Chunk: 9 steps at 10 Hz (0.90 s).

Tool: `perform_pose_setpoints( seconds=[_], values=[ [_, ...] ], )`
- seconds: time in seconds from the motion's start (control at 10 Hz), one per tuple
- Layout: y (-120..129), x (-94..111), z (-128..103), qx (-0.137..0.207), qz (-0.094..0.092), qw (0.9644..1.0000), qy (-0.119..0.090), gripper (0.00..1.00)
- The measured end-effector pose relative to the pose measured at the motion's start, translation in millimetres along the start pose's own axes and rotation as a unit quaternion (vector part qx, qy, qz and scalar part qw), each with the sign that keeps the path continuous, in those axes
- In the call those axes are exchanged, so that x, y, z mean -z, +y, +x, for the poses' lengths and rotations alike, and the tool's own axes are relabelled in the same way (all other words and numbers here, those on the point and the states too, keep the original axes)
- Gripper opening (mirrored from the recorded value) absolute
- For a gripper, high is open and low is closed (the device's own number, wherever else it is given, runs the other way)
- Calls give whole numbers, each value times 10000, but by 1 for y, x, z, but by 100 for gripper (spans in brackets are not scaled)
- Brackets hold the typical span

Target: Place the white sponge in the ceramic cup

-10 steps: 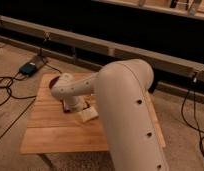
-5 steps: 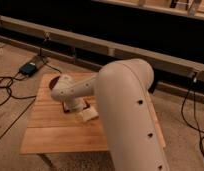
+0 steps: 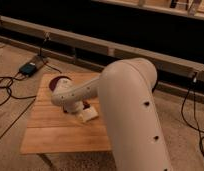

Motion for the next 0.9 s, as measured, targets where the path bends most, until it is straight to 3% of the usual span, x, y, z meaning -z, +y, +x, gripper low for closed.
perform_pose_setpoints(
  seconds=[0.5, 0.9],
  values=[
    [8, -16, -2, 434, -89, 9990, 23, 65],
    [0, -25, 1, 509, -120, 9986, 82, 65]
  ],
)
